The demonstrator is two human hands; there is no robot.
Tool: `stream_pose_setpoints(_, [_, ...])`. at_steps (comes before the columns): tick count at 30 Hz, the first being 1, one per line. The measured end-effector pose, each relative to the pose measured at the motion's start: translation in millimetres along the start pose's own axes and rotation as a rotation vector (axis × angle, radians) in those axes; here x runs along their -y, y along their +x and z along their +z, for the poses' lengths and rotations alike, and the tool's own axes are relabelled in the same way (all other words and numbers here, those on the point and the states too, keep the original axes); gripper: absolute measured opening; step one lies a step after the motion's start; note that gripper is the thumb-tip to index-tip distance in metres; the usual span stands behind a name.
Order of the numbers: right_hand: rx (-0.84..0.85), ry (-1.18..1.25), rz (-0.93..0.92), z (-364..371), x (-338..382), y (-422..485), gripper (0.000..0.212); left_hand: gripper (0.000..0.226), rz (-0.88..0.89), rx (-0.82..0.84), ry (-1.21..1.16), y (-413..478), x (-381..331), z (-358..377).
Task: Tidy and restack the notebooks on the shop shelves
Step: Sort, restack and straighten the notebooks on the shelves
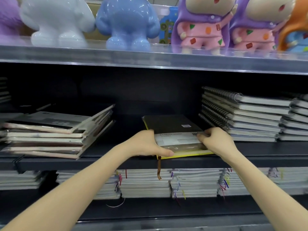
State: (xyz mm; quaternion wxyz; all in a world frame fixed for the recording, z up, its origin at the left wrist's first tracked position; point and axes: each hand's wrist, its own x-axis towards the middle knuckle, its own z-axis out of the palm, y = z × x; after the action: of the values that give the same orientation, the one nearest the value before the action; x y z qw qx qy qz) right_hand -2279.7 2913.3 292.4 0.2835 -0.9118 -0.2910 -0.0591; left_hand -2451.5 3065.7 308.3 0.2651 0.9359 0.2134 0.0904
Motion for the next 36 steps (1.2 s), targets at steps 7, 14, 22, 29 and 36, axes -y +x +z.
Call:
stream_pose_setpoints(7, [-0.355, -0.102, -0.246, -7.6, 40.6, -34.9, 0.044, 0.085, 0.025, -0.085, -0.054, -49.3, 0.5, -18.0])
stream_pose_setpoints(14, [-0.277, 0.263, -0.713, 34.3, 153.6, -97.8, 0.030, 0.037, 0.048, -0.629, 0.075, -145.1, 100.0, -73.3])
stream_pose_setpoints(22, [-0.287, 0.184, -1.016, 123.4, 316.2, -143.0, 0.024, 0.008, -0.071, -0.974, 0.527, -217.7, 281.7, -176.2])
stream_pose_setpoints(29, [-0.130, -0.340, -0.964, 197.3, 468.4, -140.9, 0.044, 0.048, -0.118, -0.623, 0.704, -200.5, 413.4, -256.3])
stream_pose_setpoints(36, [0.209, -0.398, -0.756, 229.9, 526.5, -117.4, 0.059, 0.047, 0.220, -0.609, 0.703, -186.4, 446.9, -277.8])
